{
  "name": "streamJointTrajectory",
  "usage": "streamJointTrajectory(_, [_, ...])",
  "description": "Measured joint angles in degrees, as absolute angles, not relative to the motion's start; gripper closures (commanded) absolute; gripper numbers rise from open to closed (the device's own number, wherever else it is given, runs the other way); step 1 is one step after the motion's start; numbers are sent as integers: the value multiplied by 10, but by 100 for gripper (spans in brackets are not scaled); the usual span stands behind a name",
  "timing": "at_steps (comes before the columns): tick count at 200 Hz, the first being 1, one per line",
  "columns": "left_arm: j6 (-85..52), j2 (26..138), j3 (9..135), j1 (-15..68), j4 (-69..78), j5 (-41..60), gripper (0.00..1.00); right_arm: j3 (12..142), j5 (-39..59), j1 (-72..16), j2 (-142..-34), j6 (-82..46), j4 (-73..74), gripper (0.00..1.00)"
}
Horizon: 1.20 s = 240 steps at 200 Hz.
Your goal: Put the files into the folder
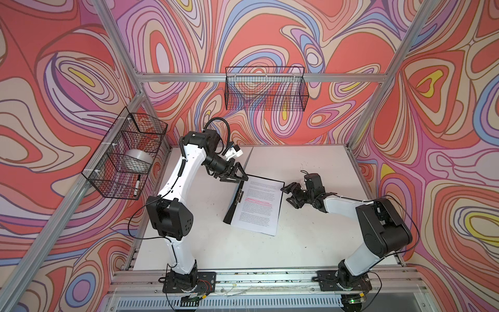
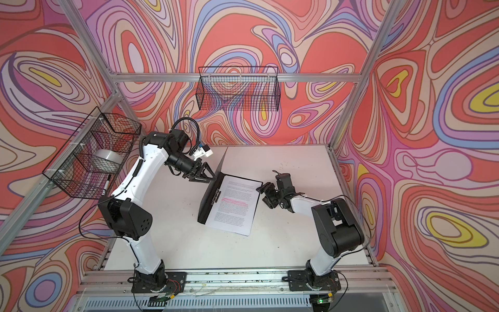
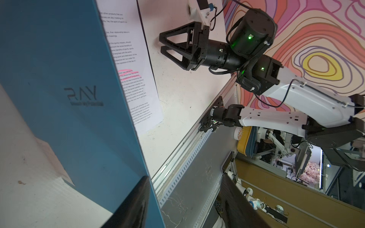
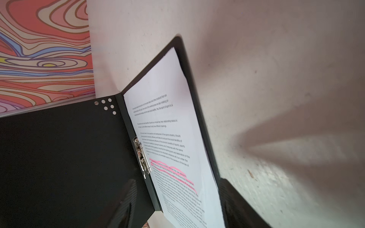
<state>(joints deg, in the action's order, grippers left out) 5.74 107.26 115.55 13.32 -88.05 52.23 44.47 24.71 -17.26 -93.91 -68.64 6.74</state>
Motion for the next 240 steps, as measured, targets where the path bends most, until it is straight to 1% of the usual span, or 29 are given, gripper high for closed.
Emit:
streamJointTrajectory(40, [53,1075,1143,143,-862,554,41,445,252,-173,-904,-687,70,31])
streamJointTrajectory(114, [44,1081,1120,162,-834,559,41,405,258,-159,-849,-733,128,30])
streamJointTrajectory(134, [44,1081,1120,162,-833,559,41,400,279,-152,-864,-755,171,30])
streamJointTrajectory(186, [45,1081,1112,162,-826,553,41,373,316,-150,-952,-815,302,30])
streamJointTrajectory(213, [42,1080,1082,162,-810,527,41,363,321,-147,-964,-828,325,30])
streamJointTrajectory(228, [31,1074,1048,162,-782,487,41,364,320,-145,-962,-824,324,30])
streamJointTrajectory(240, [17,1065,1013,162,-755,444,40,369,316,-145,-955,-804,289,30])
